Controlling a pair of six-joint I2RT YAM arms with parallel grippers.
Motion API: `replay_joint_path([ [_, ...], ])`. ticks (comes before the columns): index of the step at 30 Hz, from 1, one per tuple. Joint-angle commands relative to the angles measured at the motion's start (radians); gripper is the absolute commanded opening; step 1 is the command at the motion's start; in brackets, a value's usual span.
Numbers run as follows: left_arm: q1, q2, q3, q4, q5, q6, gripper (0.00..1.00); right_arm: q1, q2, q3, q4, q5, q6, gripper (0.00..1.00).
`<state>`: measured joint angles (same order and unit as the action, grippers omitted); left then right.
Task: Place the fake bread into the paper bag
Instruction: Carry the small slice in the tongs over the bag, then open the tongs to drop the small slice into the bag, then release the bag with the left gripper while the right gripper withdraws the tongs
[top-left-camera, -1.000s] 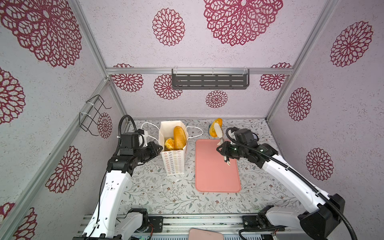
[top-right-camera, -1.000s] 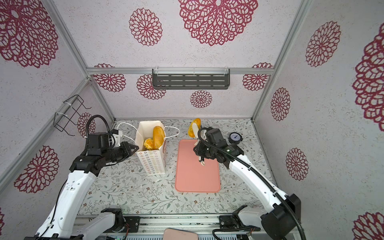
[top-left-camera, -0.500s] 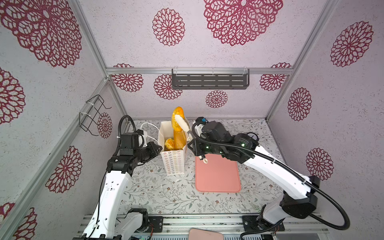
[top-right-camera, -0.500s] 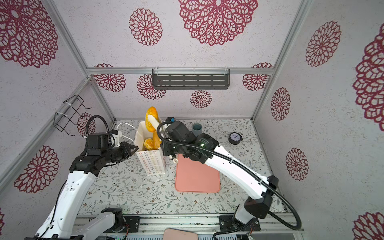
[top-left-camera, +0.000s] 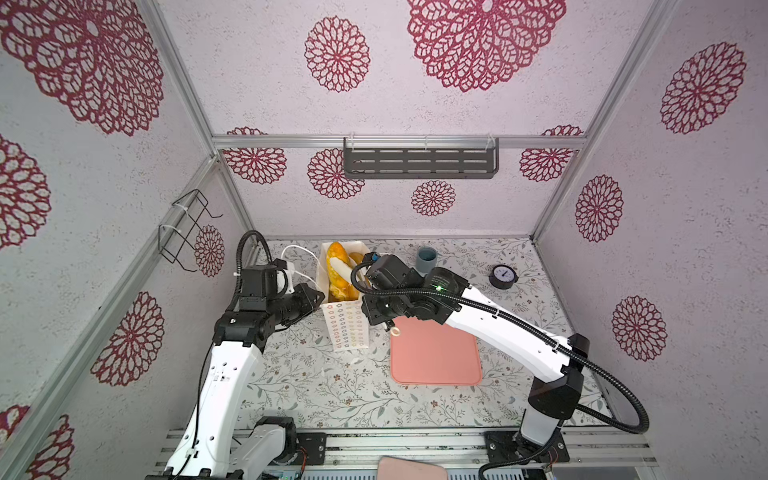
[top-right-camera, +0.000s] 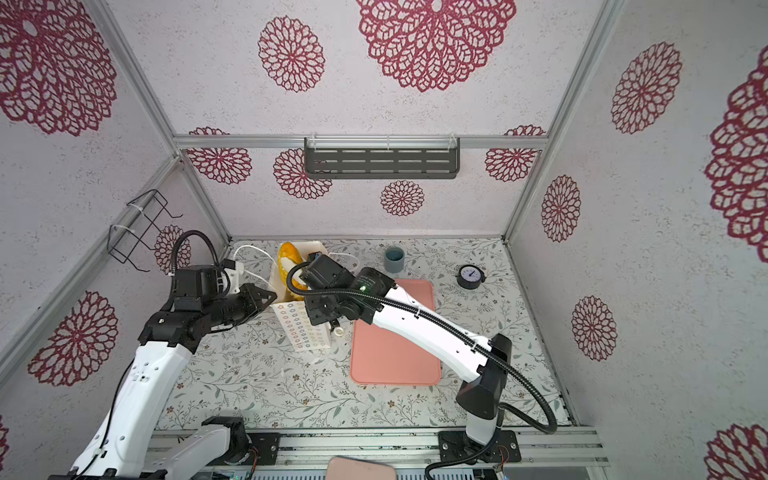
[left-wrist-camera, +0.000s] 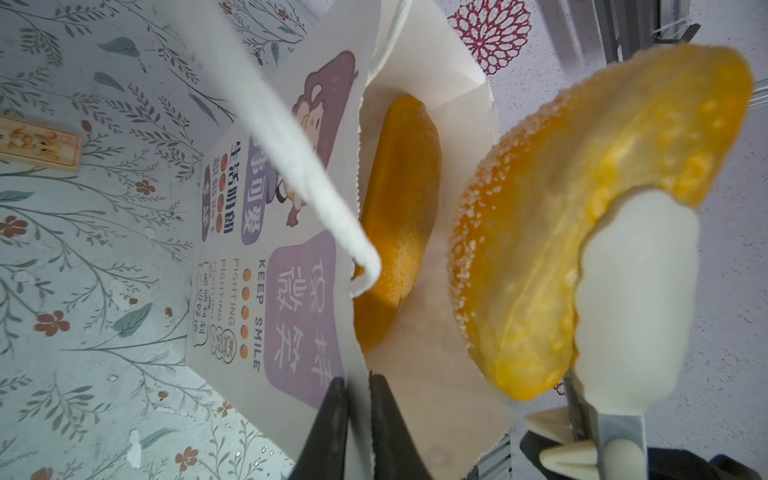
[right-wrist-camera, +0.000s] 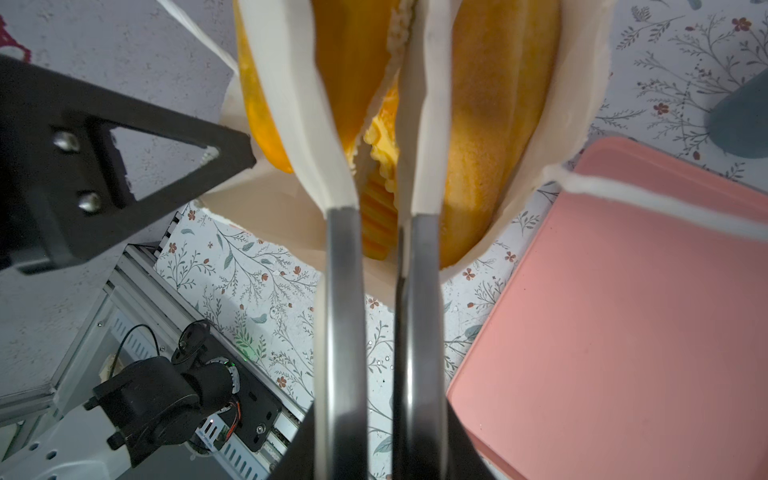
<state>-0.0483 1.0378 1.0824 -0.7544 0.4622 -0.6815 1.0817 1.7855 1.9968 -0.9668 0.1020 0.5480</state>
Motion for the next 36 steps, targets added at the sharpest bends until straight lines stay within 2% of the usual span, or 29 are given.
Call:
replay_joint_path([
  [1,-0.008,-0.019,0.027,-0.003,0.006,0.009,0.14,-0.003,-0.012,0.045,0.003,0.024,-0.015,0.38],
  [4,-0.008,-0.023,0.028,-0.01,0.004,0.012,0.15,-0.003,-0.018,0.045,0.004,0.03,-0.013,0.45],
  [8,-0.008,-0.027,0.03,-0.017,0.001,0.013,0.16,-0.003,-0.032,0.044,0.008,0.036,-0.017,0.48],
  [13,-0.007,-0.034,0.041,-0.032,-0.009,0.018,0.23,-0.003,-0.059,0.044,0.011,0.061,-0.02,0.45],
  [14,-0.006,-0.035,0.048,-0.038,-0.013,0.019,0.28,-0.003,-0.068,0.042,0.011,0.071,-0.021,0.44],
  [18,-0.007,-0.033,0.102,-0.081,-0.038,0.032,0.67,-0.005,-0.132,0.023,0.02,0.131,-0.026,0.43],
  [20,-0.007,-0.033,0.139,-0.111,-0.056,0.044,0.78,-0.01,-0.18,-0.013,0.041,0.162,-0.03,0.43],
  [21,-0.007,-0.035,0.158,-0.13,-0.066,0.052,0.97,-0.014,-0.209,-0.037,0.053,0.173,-0.032,0.44],
  [26,-0.006,-0.059,0.215,-0.19,-0.104,0.08,0.97,-0.089,-0.353,-0.171,0.094,0.191,-0.033,0.44],
  [36,-0.002,-0.193,0.255,-0.315,-0.21,0.128,0.97,-0.403,-0.68,-0.521,0.063,0.158,-0.039,0.44],
])
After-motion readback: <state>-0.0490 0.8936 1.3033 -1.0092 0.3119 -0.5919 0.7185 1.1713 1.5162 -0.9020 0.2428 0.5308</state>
